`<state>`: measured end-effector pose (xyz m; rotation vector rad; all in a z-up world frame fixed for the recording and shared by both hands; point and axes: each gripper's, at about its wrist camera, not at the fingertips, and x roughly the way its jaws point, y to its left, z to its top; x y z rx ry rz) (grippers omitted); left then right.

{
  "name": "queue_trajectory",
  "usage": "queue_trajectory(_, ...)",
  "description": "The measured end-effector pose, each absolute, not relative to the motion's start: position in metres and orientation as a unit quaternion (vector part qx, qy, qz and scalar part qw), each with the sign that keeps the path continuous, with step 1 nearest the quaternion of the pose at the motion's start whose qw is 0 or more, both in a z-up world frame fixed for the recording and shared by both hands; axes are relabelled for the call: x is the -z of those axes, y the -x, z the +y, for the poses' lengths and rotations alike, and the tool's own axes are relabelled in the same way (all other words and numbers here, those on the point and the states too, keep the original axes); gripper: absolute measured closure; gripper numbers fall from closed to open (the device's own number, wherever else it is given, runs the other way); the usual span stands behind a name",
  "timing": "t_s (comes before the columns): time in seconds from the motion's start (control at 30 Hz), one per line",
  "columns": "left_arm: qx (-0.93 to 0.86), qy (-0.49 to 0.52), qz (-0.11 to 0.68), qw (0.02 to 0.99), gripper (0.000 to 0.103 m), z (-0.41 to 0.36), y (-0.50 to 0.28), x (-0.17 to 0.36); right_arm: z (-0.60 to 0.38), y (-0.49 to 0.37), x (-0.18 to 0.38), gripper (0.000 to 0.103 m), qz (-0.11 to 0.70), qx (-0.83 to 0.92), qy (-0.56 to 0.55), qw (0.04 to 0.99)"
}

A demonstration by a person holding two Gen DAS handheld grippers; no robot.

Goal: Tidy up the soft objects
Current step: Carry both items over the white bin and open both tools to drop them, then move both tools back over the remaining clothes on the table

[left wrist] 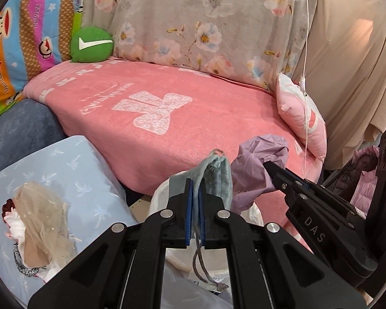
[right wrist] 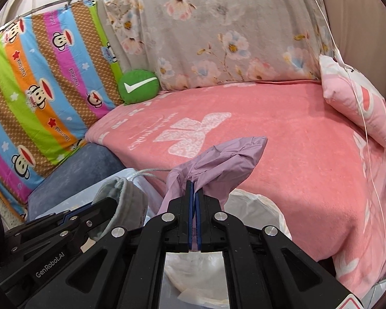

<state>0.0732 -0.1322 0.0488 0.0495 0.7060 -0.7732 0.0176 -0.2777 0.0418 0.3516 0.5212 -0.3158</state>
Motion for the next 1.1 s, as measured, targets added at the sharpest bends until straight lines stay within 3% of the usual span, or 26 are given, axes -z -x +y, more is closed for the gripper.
queue_trajectory(0.1, 0.371, -0.031, 0.349, 0.86, 0.098, -0.142, -0.076, -0.043, -0.284, -0.017, -0.039, 0.095, 0.254, 0.164, -0.175, 0.937)
queue_trajectory(0.23, 0.366, -0.035, 0.365, 0.855, 0.093, -0.15, -0.081, -0.034, -0.288, -0.016, -0.038, 0.079, 0.249, 0.173, -0.177, 0.936)
queue_trajectory(0.3, 0.361, -0.032, 0.37, 0.855, 0.073, -0.151, -0.083, -0.032, -0.29, -0.015, -0.038, 0.079, 0.248, 0.177, -0.177, 0.936)
queue_trajectory(0.33, 0.357, -0.027, 0.369, 0.858, 0.056, -0.151, -0.085, -0.032, -0.291, -0.015, -0.039, 0.078, 0.248, 0.179, -0.178, 0.935)
queue_trajectory(0.37, 0.353, -0.024, 0.367, 0.86, 0.046, -0.15, -0.085, -0.032, -0.291, -0.014, -0.039, 0.078, 0.247, 0.18, -0.179, 0.935)
queue_trajectory(1.0, 0.317, 0.005, 0.367, 0.874, 0.045, -0.108, -0.092, -0.032, -0.267, -0.01, -0.047, 0.066, 0.243, 0.165, -0.174, 0.94)
queue_trajectory(1.1, 0.304, 0.011, 0.37, 0.878, 0.038, -0.094, -0.094, -0.031, -0.252, -0.013, -0.047, 0.066, 0.247, 0.153, -0.167, 0.942)
